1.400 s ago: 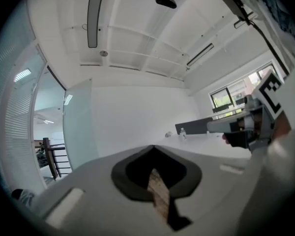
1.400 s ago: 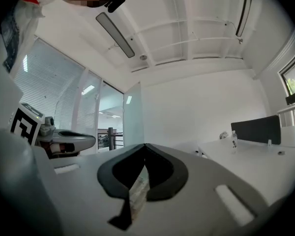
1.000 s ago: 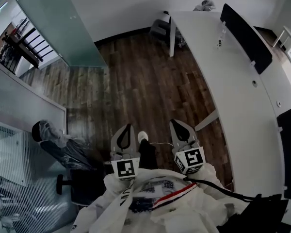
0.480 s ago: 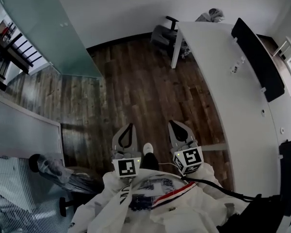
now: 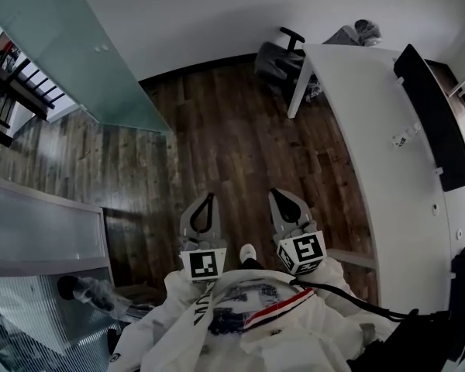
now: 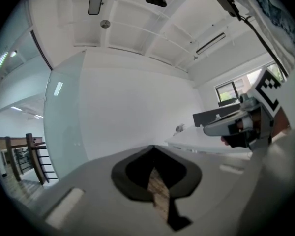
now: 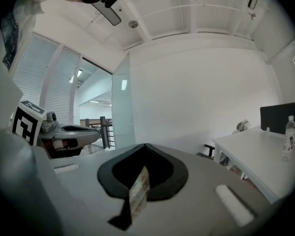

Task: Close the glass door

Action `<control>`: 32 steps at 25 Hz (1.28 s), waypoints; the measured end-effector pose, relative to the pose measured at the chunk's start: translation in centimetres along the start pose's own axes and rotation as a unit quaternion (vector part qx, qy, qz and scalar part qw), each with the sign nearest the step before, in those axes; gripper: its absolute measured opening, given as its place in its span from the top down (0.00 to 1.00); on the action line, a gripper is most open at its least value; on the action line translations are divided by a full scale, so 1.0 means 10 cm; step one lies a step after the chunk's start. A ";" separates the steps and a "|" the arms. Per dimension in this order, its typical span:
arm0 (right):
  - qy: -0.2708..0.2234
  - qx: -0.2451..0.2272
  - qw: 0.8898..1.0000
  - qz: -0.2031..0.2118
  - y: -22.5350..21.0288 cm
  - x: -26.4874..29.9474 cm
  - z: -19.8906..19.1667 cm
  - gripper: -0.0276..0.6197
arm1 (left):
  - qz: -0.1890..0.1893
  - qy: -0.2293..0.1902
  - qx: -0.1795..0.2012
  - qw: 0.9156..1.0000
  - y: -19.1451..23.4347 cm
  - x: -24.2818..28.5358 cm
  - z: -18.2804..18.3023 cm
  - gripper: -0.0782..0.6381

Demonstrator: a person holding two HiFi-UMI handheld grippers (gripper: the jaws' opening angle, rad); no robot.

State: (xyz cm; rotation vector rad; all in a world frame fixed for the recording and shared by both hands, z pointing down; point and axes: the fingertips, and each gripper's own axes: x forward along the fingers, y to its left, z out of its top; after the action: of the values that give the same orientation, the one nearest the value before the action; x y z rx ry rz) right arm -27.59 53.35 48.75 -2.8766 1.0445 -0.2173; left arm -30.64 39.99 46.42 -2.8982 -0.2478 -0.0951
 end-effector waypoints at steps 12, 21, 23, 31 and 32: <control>0.007 0.007 1.000 -0.029 -0.80 0.68 0.09 0.95 | -0.010 0.006 -0.001 1.000 0.16 0.98 -0.01 0.89; -0.007 -0.003 1.000 -0.004 -1.68 1.85 0.38 0.95 | 0.033 0.022 -0.015 0.999 0.53 2.29 -0.04 0.89; -0.008 0.000 1.000 -0.004 -1.89 2.03 0.44 0.95 | 0.030 0.027 -0.012 0.999 0.55 2.57 0.03 0.89; -0.006 0.011 0.999 -0.031 -2.74 2.55 0.50 0.95 | 0.017 0.035 -0.007 0.999 0.53 3.47 0.01 0.89; -0.005 0.013 0.999 -0.032 -2.83 2.59 0.50 0.95 | 0.015 0.037 -0.003 0.999 0.51 3.56 0.00 0.89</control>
State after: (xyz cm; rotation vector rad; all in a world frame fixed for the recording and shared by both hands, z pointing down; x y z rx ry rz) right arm 10.75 58.42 49.88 -2.8878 0.9405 -0.2172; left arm 5.25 40.81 48.25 -2.8966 -0.1912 -0.1992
